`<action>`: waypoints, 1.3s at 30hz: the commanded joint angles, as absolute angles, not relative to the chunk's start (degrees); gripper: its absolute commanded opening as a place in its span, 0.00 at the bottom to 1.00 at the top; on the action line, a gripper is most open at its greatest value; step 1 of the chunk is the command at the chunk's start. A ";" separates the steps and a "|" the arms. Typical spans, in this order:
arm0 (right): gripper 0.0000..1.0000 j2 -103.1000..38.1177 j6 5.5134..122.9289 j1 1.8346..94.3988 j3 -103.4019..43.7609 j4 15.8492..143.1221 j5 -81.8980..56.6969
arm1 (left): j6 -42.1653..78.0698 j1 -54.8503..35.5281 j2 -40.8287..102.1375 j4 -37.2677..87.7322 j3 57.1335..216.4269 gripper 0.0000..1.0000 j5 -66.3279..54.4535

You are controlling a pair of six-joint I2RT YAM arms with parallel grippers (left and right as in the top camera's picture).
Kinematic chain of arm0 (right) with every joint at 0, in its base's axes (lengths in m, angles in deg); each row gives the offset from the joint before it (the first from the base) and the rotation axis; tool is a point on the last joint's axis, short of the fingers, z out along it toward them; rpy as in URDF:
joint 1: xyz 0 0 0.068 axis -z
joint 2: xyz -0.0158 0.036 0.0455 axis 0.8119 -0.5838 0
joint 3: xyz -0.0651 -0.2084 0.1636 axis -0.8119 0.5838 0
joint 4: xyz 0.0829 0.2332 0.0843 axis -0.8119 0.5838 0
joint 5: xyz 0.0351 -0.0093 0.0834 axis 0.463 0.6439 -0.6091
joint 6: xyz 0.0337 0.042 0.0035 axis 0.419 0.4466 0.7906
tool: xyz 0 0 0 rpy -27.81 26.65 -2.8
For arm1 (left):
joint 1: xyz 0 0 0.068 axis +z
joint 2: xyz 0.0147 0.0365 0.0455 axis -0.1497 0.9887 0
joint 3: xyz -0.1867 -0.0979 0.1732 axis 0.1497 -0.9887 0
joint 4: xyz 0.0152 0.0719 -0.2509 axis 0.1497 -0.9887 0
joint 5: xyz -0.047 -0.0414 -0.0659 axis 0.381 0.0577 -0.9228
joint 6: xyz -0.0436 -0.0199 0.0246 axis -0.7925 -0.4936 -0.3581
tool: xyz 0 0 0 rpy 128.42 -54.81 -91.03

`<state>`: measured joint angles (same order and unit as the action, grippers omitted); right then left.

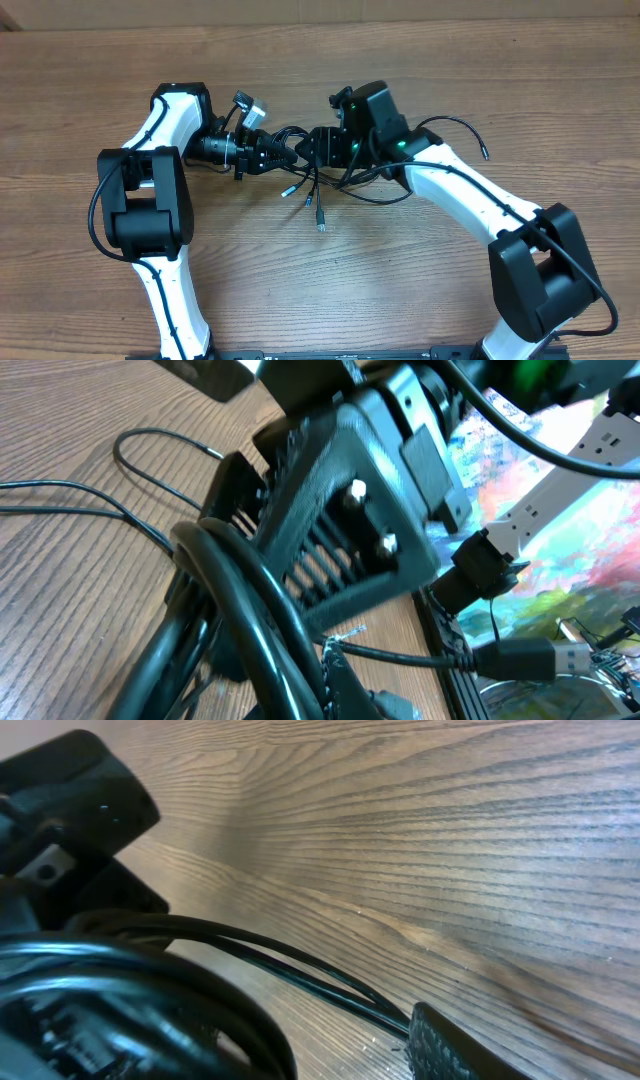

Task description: Untangle cables

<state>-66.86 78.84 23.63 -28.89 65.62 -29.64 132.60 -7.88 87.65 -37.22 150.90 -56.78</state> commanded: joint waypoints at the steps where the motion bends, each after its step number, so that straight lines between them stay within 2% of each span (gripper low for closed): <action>1: 0.60 -67.30 80.61 21.83 -29.00 64.96 -23.17 | 133.87 -8.38 88.30 -37.46 151.69 0.04 -59.05; 7: 0.60 -68.17 81.25 20.54 -29.00 65.11 -17.03 | 133.87 -8.38 88.30 -37.46 151.66 0.04 -59.38; 15: 0.60 -68.26 92.35 20.52 -28.63 65.88 -10.03 | 133.87 -8.34 88.30 -37.46 151.66 0.04 -59.40; 25: 0.59 -69.18 92.33 20.54 -28.63 68.48 -8.39 | 133.65 -8.19 88.30 -37.46 151.69 0.04 -59.73; 39: 0.53 -71.89 92.35 22.64 -28.63 74.34 -2.89 | 131.71 -5.54 88.30 -37.46 151.69 0.05 -62.24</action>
<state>-69.68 91.30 19.43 -29.13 71.93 -10.84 131.95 -8.12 89.05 -36.79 150.92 -58.07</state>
